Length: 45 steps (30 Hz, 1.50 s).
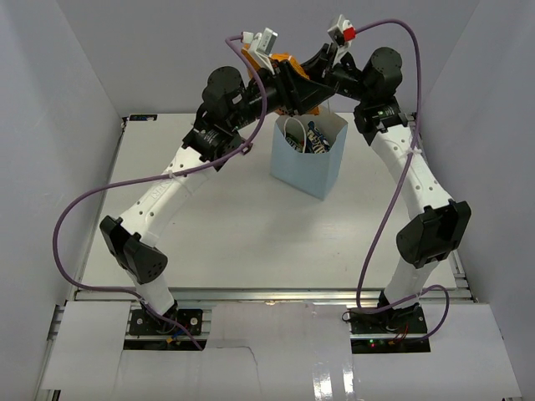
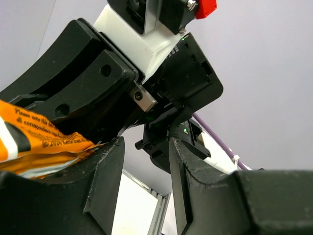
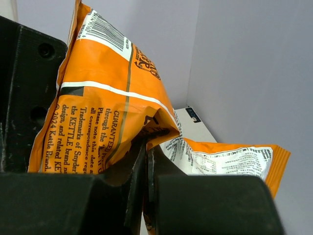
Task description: Place the snacks into the paper bag
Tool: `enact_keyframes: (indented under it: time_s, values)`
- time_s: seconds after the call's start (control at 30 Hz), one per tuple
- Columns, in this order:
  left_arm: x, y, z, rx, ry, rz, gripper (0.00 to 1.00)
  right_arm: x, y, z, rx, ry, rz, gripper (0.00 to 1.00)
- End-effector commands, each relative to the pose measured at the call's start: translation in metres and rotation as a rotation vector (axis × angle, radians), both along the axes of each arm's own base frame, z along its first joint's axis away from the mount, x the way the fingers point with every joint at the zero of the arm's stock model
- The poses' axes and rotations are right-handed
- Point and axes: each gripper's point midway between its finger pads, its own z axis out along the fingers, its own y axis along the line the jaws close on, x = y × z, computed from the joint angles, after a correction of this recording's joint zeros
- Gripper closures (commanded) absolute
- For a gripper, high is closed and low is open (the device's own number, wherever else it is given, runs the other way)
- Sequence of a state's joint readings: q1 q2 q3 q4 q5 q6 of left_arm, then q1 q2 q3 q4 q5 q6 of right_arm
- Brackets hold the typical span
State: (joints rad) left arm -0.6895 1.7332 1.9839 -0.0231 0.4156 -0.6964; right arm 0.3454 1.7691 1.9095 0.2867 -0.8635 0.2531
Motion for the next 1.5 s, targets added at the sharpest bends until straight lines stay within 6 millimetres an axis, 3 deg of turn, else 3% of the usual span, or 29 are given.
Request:
enact_keyframes:
  time_s: [0.0,0.2,0.4,0.7,1.03,1.13,1.33,1.47]
  values:
    - [-0.014,0.015,0.021,-0.037,-0.033,0.016,0.48,-0.027,-0.002,0.046,0.056,-0.136,0.011,0.92]
    - [0.000,0.003,0.002,-0.009,-0.007,0.014,0.47,-0.016,-0.006,0.019,0.012,-0.122,-0.025,0.92]
    - [0.016,-0.013,-0.023,0.026,0.030,0.001,0.47,0.004,-0.023,0.001,-0.001,-0.086,-0.066,0.92]
    - [0.022,-0.022,-0.041,0.044,0.066,-0.023,0.47,0.007,-0.039,-0.031,0.022,-0.002,-0.051,0.92]
    - [0.020,-0.019,-0.033,0.035,0.050,-0.013,0.44,0.003,-0.052,-0.050,0.098,0.117,0.002,0.92]
    - [0.019,-0.015,-0.029,0.030,0.042,-0.003,0.40,0.000,-0.053,-0.044,0.141,0.152,0.035,0.92]
    - [0.015,-0.006,-0.015,0.021,0.004,0.031,0.24,-0.004,-0.054,-0.039,0.210,0.220,0.083,0.92]
    - [0.015,0.006,-0.005,0.022,-0.026,0.091,0.17,-0.001,-0.055,-0.049,0.229,0.268,0.098,0.92]
